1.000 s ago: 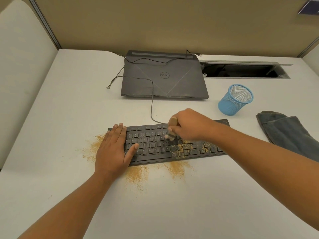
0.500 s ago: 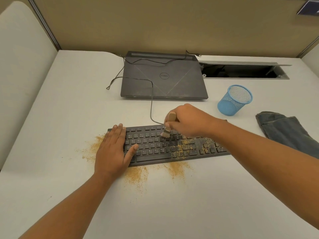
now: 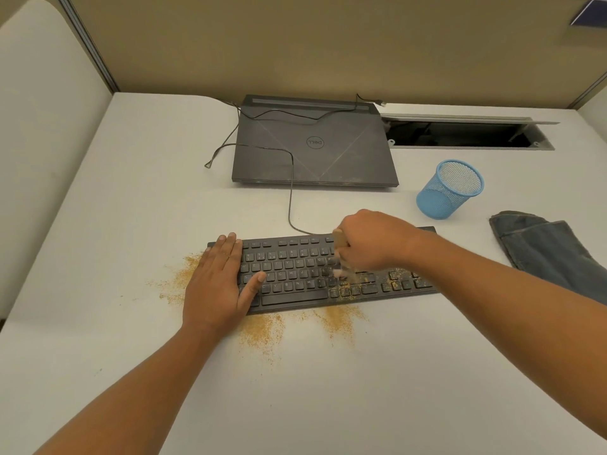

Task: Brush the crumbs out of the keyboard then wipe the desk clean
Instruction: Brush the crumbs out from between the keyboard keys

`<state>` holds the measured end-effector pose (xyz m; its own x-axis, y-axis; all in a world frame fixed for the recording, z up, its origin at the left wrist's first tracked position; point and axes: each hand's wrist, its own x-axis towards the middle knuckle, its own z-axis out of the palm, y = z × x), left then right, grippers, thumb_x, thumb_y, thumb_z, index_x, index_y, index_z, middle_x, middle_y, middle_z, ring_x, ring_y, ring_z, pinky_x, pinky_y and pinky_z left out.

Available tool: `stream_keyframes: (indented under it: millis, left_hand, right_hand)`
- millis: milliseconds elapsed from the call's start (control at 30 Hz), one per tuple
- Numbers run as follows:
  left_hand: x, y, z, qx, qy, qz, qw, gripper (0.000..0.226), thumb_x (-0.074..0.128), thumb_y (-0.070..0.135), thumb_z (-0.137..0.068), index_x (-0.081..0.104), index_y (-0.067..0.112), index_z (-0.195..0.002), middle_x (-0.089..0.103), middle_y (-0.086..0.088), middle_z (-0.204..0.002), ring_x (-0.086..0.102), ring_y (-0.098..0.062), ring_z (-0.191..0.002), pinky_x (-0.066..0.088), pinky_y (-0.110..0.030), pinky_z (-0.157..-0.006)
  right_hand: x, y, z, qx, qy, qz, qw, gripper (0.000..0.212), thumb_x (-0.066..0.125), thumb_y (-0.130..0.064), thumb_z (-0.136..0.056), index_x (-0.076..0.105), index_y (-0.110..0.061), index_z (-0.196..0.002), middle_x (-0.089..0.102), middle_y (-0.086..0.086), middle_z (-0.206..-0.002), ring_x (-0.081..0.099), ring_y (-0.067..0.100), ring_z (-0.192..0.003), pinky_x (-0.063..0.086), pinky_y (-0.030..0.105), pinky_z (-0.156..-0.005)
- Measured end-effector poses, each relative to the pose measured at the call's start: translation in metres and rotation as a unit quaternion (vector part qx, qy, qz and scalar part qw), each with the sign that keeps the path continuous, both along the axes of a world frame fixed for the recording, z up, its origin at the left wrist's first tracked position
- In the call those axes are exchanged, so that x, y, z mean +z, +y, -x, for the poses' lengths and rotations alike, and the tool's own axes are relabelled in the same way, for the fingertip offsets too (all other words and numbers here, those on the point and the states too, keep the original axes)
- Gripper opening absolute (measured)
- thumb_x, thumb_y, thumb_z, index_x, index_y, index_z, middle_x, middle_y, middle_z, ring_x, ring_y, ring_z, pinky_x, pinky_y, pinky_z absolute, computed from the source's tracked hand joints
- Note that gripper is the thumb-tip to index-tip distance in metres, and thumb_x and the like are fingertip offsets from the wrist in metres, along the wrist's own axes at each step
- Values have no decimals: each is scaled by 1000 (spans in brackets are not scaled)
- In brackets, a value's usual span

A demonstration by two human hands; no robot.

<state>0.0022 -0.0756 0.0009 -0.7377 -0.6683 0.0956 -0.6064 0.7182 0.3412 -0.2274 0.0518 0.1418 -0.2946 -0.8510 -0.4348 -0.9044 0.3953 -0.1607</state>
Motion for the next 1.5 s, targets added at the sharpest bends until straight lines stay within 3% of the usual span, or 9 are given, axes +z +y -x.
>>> stream_keyframes:
  millis: [133,267,433,567,800,967,1133,1367,1500]
  left_hand:
    - [1,0,0,0,2,0,1000,88,8,73,-93,29,12,-153,24,-2,-161,14,-15,-150,10,-36,-123]
    - [1,0,0,0,1,-1,1000,88,8,73,-92,29,13,-153,24,-2,-161,14,-15,-150,9,-36,-123]
    - [1,0,0,1,-4,-3,1000,89,6,74,-92,28,14,-154,22,-2,-161,12,-14,-150,9,-36,-123]
    - [1,0,0,3,-4,-4,1000,88,8,73,-92,27,14,-154,22,-1,-162,12,-14,-150,10,-36,-123]
    - [1,1,0,3,-6,-6,1000,88,7,74,-91,25,15,-155,20,0,-162,9,-13,-150,7,-35,-123]
    - [1,2,0,2,5,-5,1000,87,10,72,-93,30,13,-153,23,-2,-161,13,-14,-150,9,-35,-123]
    - [2,2,0,3,4,-2,1000,87,10,72,-93,30,13,-153,24,-2,-161,13,-15,-150,8,-35,-123]
    - [3,2,0,4,3,-2,1000,87,10,72,-93,29,13,-153,23,-2,-161,13,-15,-150,9,-35,-123]
    - [2,1,0,2,3,-3,1000,87,9,73,-92,29,13,-153,23,-2,-161,13,-15,-150,9,-35,-123]
  right_hand:
    - [-5,15,-1,-80,-86,119,986,31,50,-24,-100,72,-13,-82,65,-12,-73,58,-1,-59,34,11,-48]
    - [-21,34,-5,-78,-72,89,990,41,43,-31,-100,67,-17,-70,66,-2,-67,62,13,-61,49,30,-54]
    - [-17,35,-14,-125,-89,167,974,36,43,-27,-103,68,-17,-79,64,-10,-67,58,3,-57,34,10,-49]
    - [-20,38,-16,-113,-22,117,986,35,43,-27,-100,63,-14,-74,63,-2,-66,61,15,-63,44,27,-60]
    - [-24,24,-10,-167,-107,107,974,30,51,-27,-97,70,-10,-80,71,7,-79,66,23,-67,56,37,-61]
    - [-15,22,-8,-158,-104,149,971,36,45,-20,-99,73,-10,-77,66,-12,-68,60,5,-58,36,9,-49]
    - [-16,23,-8,-104,-94,98,985,40,47,-26,-99,68,-3,-76,69,5,-71,56,17,-57,45,30,-55]
    - [-17,43,-19,-27,-59,93,993,44,39,-34,-102,53,-17,-65,60,1,-63,57,20,-60,38,29,-54]
    - [-16,45,-27,-44,-68,137,987,42,36,-33,-103,63,-17,-76,63,-3,-67,59,14,-63,45,29,-60]
